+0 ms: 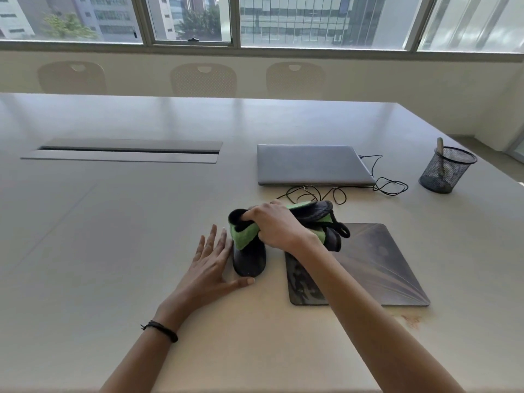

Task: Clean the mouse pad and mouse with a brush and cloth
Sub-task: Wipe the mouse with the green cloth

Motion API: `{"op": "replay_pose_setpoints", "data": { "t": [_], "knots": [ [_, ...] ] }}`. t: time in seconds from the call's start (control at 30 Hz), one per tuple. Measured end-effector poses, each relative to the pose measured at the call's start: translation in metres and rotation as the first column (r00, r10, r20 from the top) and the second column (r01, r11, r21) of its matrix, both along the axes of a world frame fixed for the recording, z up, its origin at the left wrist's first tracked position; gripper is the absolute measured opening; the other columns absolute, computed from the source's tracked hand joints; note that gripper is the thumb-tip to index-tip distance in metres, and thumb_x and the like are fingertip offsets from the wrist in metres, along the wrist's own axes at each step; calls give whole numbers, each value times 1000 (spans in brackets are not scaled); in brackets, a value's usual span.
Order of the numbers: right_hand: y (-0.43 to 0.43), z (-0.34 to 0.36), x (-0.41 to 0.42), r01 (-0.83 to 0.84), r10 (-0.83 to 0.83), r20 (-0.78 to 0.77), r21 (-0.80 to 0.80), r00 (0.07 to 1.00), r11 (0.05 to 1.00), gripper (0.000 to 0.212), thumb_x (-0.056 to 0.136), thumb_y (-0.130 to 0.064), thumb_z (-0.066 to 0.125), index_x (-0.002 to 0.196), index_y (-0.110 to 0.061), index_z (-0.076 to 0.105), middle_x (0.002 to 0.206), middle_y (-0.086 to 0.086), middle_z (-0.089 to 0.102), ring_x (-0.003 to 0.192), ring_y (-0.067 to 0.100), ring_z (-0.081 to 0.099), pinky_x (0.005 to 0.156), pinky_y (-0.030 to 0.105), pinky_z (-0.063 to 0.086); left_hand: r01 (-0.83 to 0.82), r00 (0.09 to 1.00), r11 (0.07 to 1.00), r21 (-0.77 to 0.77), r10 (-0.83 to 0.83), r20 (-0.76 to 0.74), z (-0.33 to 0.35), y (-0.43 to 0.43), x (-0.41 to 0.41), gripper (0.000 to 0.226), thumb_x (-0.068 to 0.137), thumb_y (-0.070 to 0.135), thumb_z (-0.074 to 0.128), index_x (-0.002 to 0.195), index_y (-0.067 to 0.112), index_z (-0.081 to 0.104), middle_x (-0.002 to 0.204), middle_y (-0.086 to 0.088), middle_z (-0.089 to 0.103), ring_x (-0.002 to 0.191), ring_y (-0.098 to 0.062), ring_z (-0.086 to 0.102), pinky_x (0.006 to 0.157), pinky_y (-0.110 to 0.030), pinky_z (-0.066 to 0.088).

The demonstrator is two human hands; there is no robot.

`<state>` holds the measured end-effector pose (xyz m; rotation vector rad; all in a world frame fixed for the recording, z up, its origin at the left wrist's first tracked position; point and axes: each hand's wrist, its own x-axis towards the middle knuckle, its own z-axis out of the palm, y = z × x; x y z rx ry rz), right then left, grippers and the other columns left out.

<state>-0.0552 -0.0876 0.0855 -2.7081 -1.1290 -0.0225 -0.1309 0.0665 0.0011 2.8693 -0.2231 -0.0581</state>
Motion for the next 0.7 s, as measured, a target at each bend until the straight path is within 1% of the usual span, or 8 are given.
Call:
{"op": "replay_pose_setpoints", "data": {
  "t": [0.1,0.2,0.3,0.37,0.43,0.47,0.57,0.7],
  "knots": [
    [-3,2,-9,-57,57,41,-8,998,998,60,73,9,45,122,-22,59,123,1,62,108,24,57,93,34,33,7,1000,1000,-15,-6,24,-1,1,0,120,50,97,3,146,26,-12,155,1,-18,134,-14,-38,113,-29,-22],
    [-10,2,-18,-112,111,58,0,992,994,61,68,10,45,118,-22,61,123,-2,61,105,23,58,88,33,32,18,999,999,-34,-16,44,-3,2,0,116,54,96,8,147,28,-10,157,4,-14,135,-11,-37,113,-28,-22],
    [-23,4,-23,-167,167,-1,20,986,986,65,62,13,45,115,-20,63,120,-4,63,102,24,59,85,33,35,20,999,998,-58,-18,34,-3,2,0,119,52,97,9,148,29,-4,157,5,-10,135,-10,-36,114,-29,-20],
    [-34,9,-25,-182,185,-49,69,981,981,67,61,15,43,115,-19,64,119,-3,64,100,26,59,80,30,36,15,999,997,-70,-13,33,-3,2,-1,121,51,97,9,149,26,-2,157,2,-8,135,-10,-36,114,-30,-20],
    [-43,12,-25,-130,140,-65,139,988,982,67,63,15,43,115,-22,64,117,-3,65,99,26,59,73,27,36,6,1000,999,-47,-4,30,-2,2,-1,127,50,98,5,149,19,-1,157,-1,-10,136,-11,-36,114,-30,-20],
    [-46,13,-24,-72,82,-56,164,995,984,66,65,13,44,116,-24,63,114,-4,65,97,26,58,70,27,34,0,1000,999,-34,1,25,-2,2,-1,129,49,98,3,149,16,-1,157,-2,-11,136,-12,-35,113,-29,-21],
    [-47,10,-21,118,-114,-34,149,993,982,62,71,7,45,122,-27,56,108,3,63,97,29,56,68,28,30,-10,1000,1000,-30,10,16,-1,1,-2,133,46,98,0,149,13,1,157,-4,-11,136,-13,-35,111,-27,-22],
    [-40,1,-25,115,-109,-62,115,992,987,58,73,6,45,121,-24,56,105,8,64,95,31,56,68,28,28,-3,1000,1000,-27,3,20,-2,2,-1,132,47,98,0,149,14,0,156,-3,-12,134,-11,-38,106,-21,-28]
  ]
}}
